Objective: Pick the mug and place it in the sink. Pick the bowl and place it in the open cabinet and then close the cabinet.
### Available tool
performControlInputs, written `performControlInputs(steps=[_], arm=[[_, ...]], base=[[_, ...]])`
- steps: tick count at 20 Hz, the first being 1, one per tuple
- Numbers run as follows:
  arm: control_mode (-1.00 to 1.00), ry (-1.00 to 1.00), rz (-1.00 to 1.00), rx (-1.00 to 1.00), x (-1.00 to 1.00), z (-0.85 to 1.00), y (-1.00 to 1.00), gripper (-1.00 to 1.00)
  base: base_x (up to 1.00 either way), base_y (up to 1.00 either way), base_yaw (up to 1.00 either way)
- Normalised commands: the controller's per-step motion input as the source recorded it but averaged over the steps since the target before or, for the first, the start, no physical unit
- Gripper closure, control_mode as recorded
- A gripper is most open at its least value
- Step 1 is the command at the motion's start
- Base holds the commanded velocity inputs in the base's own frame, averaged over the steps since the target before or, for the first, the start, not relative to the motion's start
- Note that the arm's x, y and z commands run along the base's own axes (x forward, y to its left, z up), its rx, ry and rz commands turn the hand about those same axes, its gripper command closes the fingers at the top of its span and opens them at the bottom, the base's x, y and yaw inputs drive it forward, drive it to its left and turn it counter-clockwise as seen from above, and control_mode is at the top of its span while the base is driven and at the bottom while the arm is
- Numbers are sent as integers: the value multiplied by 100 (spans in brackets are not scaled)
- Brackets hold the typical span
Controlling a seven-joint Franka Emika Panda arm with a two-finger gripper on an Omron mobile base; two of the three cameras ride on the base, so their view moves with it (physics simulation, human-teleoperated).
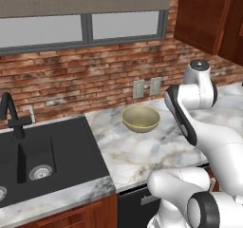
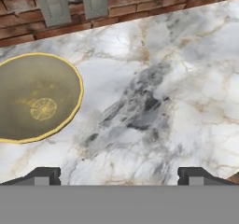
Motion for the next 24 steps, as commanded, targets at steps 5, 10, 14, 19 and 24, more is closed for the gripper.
performControlInputs(steps=[5, 10, 14, 19, 24], arm=[[100, 0, 0, 0, 0, 0, 0, -100], [100, 0, 0, 0, 0, 0, 0, -100], [100, 0, 0, 0, 0, 0, 0, -100], [100, 0, 0, 0, 0, 0, 0, -100], [-100, 2, 1, 0, 5, 0, 14, -100]], base=[[100, 100, -18], [84, 99, -47], [74, 84, -30], [62, 64, 1], [27, 47, 4]])
